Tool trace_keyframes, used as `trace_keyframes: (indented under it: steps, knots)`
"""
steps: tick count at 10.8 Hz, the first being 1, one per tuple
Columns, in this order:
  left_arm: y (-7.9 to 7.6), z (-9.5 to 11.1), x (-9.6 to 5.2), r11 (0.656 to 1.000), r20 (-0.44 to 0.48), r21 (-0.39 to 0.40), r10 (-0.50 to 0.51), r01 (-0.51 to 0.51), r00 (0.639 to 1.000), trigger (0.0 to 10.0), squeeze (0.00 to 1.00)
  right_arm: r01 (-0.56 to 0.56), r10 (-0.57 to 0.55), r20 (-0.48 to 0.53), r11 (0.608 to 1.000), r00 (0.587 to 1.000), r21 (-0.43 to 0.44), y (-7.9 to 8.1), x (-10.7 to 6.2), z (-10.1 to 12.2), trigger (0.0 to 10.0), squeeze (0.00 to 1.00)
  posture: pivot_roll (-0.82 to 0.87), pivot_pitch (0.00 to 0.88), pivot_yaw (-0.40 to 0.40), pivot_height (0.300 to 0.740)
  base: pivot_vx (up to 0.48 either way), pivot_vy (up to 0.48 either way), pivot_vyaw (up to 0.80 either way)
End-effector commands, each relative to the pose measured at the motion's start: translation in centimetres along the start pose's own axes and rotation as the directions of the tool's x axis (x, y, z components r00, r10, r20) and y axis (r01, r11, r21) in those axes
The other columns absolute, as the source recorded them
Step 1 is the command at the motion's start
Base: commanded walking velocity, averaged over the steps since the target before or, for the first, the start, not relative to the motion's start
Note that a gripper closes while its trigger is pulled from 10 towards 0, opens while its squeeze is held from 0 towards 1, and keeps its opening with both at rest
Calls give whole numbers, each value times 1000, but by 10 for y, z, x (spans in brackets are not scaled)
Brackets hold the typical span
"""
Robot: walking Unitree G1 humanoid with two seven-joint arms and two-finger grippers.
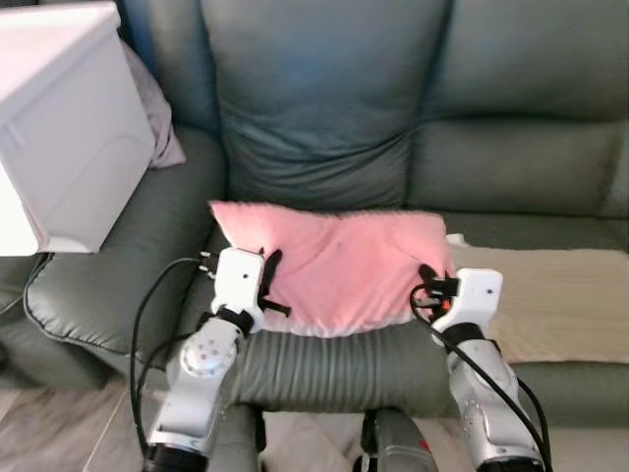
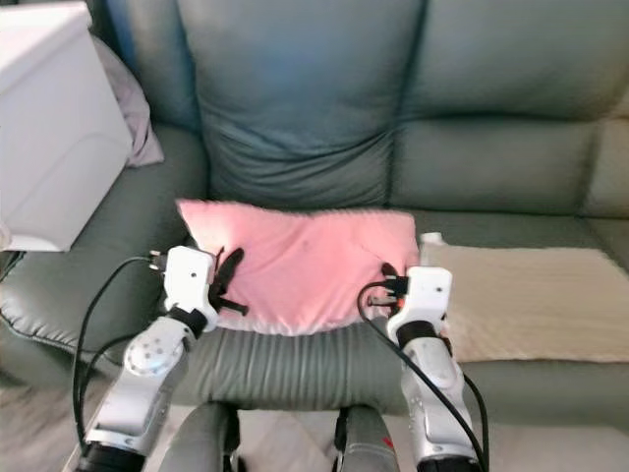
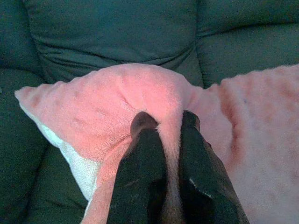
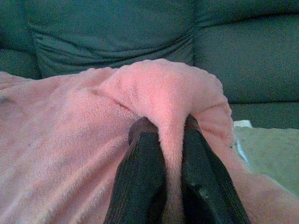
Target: Move the pillow to the sofa
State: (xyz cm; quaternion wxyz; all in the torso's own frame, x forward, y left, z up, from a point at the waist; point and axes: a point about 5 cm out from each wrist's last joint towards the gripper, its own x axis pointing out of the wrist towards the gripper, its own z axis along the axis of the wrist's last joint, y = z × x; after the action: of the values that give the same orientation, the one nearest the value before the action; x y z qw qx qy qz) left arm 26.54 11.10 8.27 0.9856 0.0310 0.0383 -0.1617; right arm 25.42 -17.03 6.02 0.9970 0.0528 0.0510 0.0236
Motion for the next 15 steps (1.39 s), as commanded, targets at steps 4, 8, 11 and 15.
trace_keyframes:
  steps: [4, 8, 11, 15]
  knots:
    - [5, -22, 25, 996, -177, 51, -67, 77, 982, 10000, 0, 106, -104, -82, 994, 991, 26, -15, 9, 3, 10000, 0, -18, 100, 14, 652, 0, 0, 0]
    - [24, -18, 62, 994, -165, 93, 68, -53, 984, 10000, 0, 81, -76, -158, 996, 984, 25, -22, 45, 10, 10000, 0, -65, 226, 16, 652, 0, 0, 0]
    - [34, -5, 79, 984, -140, 114, 156, -140, 978, 10000, 0, 49, -53, -152, 998, 987, -35, -23, 62, 15, 10000, 0, -90, 266, 16, 652, 0, 0, 0]
    - [54, -6, 80, 955, -189, 145, 282, -258, 941, 10000, 0, -46, 41, -57, 995, 998, -90, -6, 89, 36, 10000, 0, -88, 284, -3, 652, 0, 0, 0]
